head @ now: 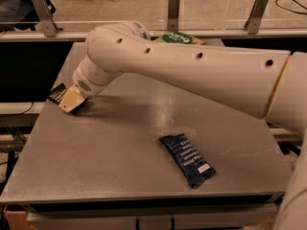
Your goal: Move rxbar chocolate near green rice chip bag
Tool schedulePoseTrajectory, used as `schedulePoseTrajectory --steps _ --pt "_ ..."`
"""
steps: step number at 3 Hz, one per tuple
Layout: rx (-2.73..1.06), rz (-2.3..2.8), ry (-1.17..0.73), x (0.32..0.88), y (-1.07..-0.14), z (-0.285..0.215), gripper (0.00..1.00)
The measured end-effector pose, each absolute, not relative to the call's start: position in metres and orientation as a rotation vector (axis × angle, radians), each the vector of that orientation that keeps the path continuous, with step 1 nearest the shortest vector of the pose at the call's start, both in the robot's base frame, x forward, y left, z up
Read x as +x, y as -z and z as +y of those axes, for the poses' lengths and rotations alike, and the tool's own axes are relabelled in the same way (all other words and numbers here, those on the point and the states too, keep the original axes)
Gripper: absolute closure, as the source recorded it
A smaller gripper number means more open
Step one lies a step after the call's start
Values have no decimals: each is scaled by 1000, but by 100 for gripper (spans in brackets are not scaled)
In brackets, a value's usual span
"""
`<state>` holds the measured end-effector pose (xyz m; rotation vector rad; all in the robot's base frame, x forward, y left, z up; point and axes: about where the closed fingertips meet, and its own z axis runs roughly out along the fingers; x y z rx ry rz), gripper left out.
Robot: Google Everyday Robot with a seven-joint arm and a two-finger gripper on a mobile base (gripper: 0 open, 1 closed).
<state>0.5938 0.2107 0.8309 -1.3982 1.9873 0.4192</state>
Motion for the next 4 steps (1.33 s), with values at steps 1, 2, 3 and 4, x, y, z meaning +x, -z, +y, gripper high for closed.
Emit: schedulePoseTrajectory --steps 1,2,3,4 --pt "-1398 1987 -419 594 -831 211 100" --pt "-1399 1954 -422 603 -843 195 100" --pt "-1321 1921 -507 630 -881 135 100" --pt "-1242 1848 -482 648 -931 86 100"
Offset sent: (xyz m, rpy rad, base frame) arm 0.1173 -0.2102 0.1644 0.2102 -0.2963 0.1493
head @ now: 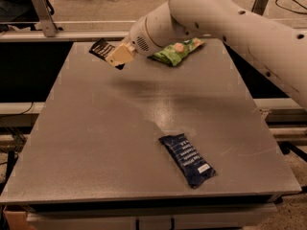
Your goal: Move rxbar chocolate near green rice chip bag
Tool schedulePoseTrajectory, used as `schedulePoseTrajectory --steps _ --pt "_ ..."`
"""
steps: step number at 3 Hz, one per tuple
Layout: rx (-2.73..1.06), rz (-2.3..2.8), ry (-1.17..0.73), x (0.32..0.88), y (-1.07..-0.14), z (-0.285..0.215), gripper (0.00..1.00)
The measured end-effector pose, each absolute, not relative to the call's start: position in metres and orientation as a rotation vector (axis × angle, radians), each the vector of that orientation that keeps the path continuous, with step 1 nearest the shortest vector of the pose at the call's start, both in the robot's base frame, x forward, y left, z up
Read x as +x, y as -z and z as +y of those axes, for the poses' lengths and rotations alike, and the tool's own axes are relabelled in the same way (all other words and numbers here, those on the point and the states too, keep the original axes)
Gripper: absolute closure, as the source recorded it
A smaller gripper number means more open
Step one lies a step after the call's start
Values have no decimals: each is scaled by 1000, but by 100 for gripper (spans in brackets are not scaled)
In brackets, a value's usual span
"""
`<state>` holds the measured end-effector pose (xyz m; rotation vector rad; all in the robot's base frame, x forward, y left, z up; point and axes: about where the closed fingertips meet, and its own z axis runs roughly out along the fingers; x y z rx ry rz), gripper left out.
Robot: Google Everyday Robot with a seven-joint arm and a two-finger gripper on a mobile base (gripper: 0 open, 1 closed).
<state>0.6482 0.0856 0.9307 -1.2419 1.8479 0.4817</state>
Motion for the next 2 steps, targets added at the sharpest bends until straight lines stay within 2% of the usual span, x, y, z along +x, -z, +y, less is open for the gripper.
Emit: schedulePoseTrajectory --steps 1,2 --pt "-1252 1843 -471 655 -932 79 100" --pt "-1239 1868 -434 668 -926 42 100"
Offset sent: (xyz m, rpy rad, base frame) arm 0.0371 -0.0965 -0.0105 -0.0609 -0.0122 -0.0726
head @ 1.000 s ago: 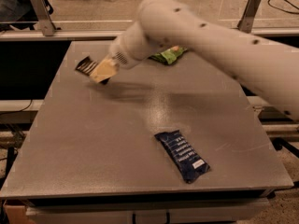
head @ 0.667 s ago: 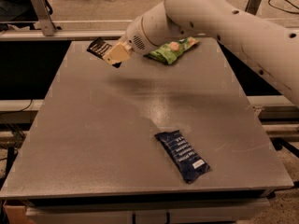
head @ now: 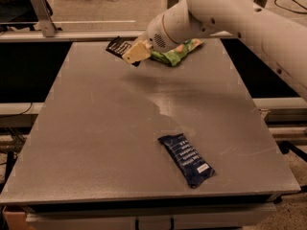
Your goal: Move rxbar chocolate near green rice chip bag
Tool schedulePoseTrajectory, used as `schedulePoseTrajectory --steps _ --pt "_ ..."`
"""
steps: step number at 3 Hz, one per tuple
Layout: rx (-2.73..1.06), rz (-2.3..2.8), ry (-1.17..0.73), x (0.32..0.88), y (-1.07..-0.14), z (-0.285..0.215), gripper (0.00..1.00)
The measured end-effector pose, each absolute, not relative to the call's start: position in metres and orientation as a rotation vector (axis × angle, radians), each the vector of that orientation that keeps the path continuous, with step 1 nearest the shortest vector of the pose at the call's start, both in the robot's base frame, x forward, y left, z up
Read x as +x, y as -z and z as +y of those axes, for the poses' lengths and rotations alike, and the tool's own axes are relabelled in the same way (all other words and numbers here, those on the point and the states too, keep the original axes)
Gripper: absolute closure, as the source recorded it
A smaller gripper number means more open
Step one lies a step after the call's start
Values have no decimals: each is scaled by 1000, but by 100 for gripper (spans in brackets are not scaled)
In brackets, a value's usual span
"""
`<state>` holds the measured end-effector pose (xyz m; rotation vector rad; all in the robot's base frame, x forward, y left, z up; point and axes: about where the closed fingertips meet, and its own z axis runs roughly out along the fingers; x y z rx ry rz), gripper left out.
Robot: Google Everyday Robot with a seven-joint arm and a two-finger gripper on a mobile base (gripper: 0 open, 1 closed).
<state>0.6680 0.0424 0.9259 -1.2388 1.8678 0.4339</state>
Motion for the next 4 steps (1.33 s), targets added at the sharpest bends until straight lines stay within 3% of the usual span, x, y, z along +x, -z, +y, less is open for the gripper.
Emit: schedulePoseTrajectory --steps 2,4 --pt "-1096 1936 -340 703 -913 -71 100" --pt "-973 2032 -237 738 -893 -153 100"
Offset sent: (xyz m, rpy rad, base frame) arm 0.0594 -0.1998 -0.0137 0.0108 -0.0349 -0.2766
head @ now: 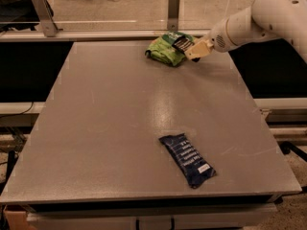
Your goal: Move rxbar chocolate near green rice chip bag
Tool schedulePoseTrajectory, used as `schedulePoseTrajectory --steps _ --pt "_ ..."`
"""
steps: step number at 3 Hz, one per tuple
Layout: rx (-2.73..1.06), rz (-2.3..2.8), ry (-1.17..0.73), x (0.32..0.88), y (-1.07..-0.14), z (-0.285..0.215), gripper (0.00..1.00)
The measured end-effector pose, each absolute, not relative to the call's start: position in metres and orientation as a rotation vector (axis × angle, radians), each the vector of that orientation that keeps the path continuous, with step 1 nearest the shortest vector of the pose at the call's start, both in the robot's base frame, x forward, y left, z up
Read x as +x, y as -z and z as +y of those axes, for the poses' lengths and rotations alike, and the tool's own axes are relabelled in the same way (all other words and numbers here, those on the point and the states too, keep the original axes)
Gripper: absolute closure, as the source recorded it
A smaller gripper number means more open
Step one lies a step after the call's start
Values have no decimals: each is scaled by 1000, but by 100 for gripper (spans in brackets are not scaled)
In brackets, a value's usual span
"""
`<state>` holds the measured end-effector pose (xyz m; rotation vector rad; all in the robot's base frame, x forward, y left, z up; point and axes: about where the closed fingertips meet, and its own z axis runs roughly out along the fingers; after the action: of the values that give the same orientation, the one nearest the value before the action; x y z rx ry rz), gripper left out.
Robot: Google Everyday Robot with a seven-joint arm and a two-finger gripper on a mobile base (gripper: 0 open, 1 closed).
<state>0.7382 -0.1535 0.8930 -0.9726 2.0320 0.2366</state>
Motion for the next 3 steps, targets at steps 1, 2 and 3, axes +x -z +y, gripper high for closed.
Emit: schedulePoseTrajectory --steps 1,2,3 --pt "-915 2092 -191 739 -882 -188 100" --pt "-893 2141 -168 735 -872 -207 82" --pt "-892 2170 -179 734 -862 -212 60"
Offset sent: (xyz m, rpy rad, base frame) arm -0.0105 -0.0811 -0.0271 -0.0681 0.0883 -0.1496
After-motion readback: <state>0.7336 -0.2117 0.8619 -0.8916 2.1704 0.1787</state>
